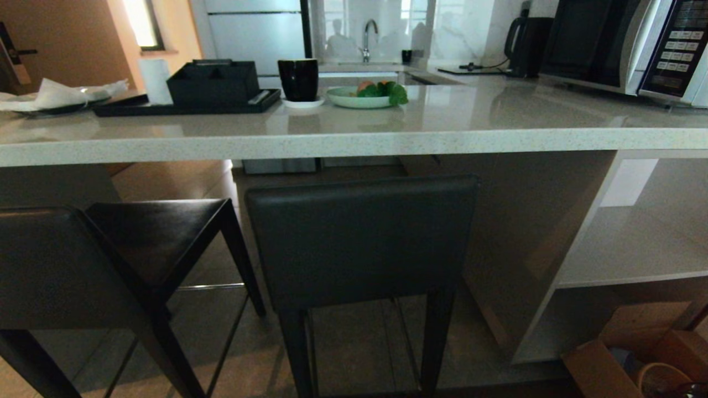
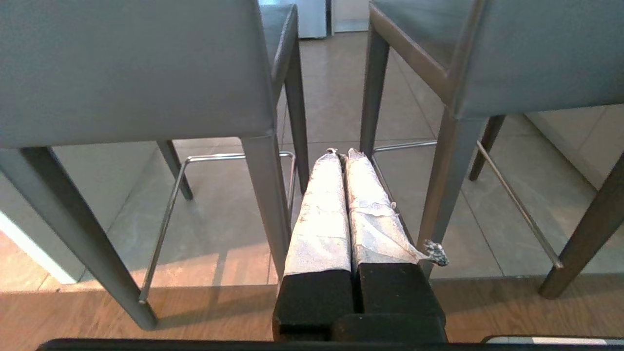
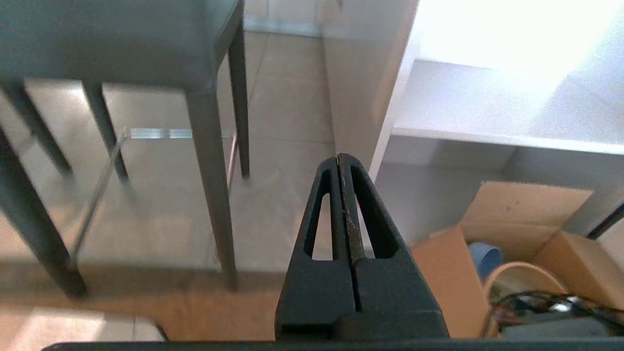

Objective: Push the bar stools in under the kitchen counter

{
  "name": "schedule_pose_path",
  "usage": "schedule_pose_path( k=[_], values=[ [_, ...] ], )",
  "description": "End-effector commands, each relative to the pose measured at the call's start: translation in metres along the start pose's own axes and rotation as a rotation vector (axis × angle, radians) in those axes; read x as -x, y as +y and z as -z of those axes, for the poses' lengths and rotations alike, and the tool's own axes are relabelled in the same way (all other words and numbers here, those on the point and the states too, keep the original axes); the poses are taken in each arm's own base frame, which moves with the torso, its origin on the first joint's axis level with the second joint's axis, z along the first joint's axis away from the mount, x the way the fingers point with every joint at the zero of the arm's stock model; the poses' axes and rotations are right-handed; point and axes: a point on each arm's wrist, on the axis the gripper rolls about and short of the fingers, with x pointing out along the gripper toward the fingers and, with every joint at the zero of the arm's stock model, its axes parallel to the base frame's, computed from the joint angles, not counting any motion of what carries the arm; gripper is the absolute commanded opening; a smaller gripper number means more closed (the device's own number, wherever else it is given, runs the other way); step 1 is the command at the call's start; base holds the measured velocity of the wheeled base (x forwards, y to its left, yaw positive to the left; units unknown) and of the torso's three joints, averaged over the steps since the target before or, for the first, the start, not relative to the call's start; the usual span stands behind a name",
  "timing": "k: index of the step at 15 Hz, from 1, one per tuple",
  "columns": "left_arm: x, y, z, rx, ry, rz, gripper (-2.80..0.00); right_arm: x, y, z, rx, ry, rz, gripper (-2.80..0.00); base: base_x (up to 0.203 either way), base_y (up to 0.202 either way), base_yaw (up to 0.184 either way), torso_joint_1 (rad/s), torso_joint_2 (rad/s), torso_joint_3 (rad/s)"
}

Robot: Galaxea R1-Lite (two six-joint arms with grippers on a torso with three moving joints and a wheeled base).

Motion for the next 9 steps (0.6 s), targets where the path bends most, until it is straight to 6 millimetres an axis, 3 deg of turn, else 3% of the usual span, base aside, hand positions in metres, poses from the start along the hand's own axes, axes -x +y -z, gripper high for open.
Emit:
schedule_pose_path(
  k=[1, 9],
  values=[
    [-0.0002, 0.0, 0.0003, 0.0, 0.003, 0.001, -2.8, -0.0021, 0.0, 0.0052, -0.054, 0.012, 0.02, -2.8, 0.0, 0.0, 0.0, 0.0, 0.0, 0.0],
    [-0.0002, 0.0001, -0.0002, 0.032, -0.002, 0.0, -2.8, -0.002, -0.0005, 0.0047, -0.075, 0.009, 0.043, -2.8, 0.0, 0.0, 0.0, 0.0, 0.0, 0.0]
  ],
)
